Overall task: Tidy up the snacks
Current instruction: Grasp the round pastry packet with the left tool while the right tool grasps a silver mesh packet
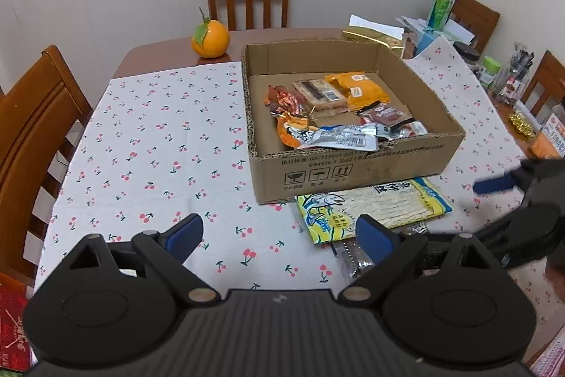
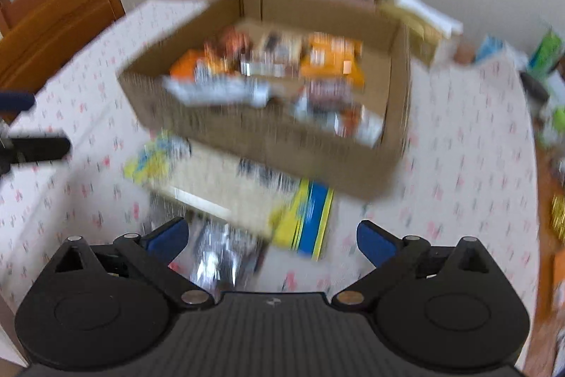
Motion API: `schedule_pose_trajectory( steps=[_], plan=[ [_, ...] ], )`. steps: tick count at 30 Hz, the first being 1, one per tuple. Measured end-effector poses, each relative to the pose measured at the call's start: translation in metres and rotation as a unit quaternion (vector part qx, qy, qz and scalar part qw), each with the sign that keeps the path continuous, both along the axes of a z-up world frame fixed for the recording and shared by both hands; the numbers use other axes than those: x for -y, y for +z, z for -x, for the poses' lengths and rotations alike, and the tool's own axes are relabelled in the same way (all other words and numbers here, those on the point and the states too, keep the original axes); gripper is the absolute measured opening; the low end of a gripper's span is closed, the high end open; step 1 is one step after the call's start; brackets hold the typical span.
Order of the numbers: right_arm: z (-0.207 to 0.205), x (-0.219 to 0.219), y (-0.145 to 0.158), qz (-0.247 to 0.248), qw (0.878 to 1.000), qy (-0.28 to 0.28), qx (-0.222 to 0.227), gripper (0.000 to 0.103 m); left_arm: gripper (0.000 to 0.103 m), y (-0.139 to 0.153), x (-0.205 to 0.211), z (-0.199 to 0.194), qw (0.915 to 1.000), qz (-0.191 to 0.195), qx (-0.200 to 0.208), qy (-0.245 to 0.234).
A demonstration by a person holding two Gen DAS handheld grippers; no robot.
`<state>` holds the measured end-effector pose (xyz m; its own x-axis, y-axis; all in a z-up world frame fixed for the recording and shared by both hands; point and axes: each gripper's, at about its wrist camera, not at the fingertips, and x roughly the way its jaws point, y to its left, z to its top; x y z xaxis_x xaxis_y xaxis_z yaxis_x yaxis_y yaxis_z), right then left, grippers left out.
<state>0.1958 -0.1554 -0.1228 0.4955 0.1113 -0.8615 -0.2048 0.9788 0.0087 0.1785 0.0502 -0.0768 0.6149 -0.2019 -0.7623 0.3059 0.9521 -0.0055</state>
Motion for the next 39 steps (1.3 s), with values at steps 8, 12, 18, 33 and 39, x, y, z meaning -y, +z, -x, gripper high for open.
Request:
schedule_pose_trajectory(
  steps=[8,12,18,33,39],
  plan=[
    [-0.001,-0.016,-0.033,-0.006,0.999,-0.048,-0.025,0.103,0.093,-0.003,0.000,0.004,0.9997,0.005,-0.012,-0.022],
    [-0.004,-0.022,-0.043,0.012,0.997,-0.071,-0.030,0.103,0.093,-0.005,0.000,0.006,0.9993,0.007,-0.017,-0.032],
    [0.008,-0.010,-0.042,0.033,0.997,-0.068,-0.024,0.103,0.093,-0.011,0.008,0.016,0.9990,0.012,-0.024,-0.037],
    [0.020,0.065,-0.047,0.008,0.996,0.083,-0.020,0.103,0.093,-0.053,0.087,0.063,0.9975,-0.019,-0.067,0.007],
    [0.021,0.073,-0.047,0.003,0.992,0.128,-0.004,0.103,0.093,-0.079,0.103,0.070,0.9951,-0.034,-0.080,0.047]
  ],
)
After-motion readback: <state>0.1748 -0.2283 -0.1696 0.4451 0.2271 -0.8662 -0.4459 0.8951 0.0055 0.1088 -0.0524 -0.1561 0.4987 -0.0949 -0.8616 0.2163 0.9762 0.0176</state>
